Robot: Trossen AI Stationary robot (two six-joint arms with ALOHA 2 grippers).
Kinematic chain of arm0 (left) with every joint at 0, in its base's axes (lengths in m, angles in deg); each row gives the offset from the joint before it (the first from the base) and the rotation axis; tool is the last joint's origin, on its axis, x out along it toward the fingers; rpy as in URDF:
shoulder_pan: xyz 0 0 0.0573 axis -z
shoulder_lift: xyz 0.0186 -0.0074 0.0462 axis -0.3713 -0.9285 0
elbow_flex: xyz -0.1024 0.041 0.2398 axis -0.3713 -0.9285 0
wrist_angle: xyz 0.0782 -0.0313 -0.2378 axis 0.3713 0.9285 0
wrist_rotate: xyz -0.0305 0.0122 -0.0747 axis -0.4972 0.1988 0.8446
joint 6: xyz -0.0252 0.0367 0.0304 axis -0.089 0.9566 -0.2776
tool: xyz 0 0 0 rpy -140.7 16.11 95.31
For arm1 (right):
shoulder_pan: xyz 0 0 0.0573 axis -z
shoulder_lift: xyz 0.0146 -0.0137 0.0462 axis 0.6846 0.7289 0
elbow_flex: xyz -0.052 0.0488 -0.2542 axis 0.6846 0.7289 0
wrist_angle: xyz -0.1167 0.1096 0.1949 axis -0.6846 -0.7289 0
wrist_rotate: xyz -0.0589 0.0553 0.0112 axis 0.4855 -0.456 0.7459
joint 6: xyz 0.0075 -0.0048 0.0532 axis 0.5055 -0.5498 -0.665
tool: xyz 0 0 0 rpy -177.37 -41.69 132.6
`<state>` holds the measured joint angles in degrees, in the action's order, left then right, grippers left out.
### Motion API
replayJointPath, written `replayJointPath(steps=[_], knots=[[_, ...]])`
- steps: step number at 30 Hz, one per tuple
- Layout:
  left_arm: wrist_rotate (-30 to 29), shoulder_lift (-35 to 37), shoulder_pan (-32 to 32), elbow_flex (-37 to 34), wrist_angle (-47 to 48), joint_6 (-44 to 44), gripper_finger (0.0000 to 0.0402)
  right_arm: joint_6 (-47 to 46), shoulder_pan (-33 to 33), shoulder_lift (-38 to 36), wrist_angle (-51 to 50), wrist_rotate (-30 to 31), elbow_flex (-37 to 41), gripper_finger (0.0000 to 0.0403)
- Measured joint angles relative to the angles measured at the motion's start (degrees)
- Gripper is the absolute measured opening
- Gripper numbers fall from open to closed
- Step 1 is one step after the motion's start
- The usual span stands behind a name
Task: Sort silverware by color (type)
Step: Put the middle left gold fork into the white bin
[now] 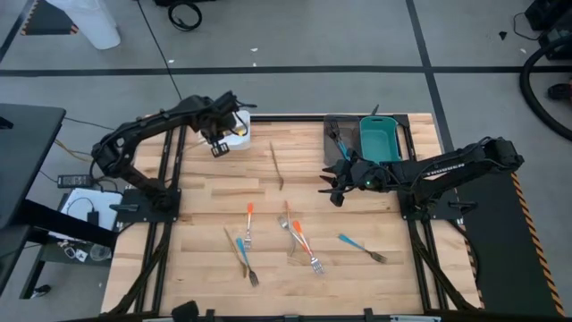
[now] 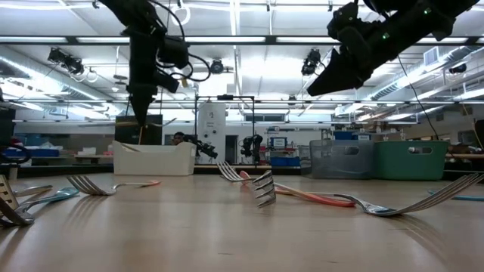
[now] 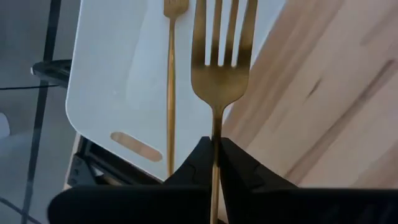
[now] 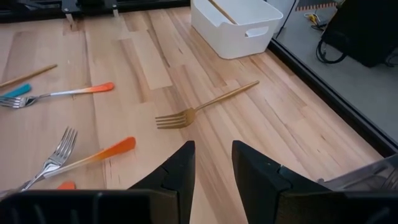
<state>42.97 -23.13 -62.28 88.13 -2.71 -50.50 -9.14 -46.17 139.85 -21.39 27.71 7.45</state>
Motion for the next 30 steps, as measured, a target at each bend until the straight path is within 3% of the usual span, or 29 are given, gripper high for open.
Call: replayJointPath(steps=[9, 23, 30], knots=[[-4.0, -6.6, -1.5, 0.3, -2.3, 6.4, 0.0018, 1.3, 0.0, 0.0, 0.5, 0.9, 0.0, 0.0116], [-4.0, -19.7, -5.0, 17.6, 8.0, 7.8, 0.0018, 1.3, 0.1, 0.0, 0.4, 1.3, 0.0, 0.0116], [-3.9, -25.2, -5.5, 20.8, 9.1, 9.2, 0.0018, 1.2, 0.1, 0.0, 0.1, 1.0, 0.0, 0.0116]])
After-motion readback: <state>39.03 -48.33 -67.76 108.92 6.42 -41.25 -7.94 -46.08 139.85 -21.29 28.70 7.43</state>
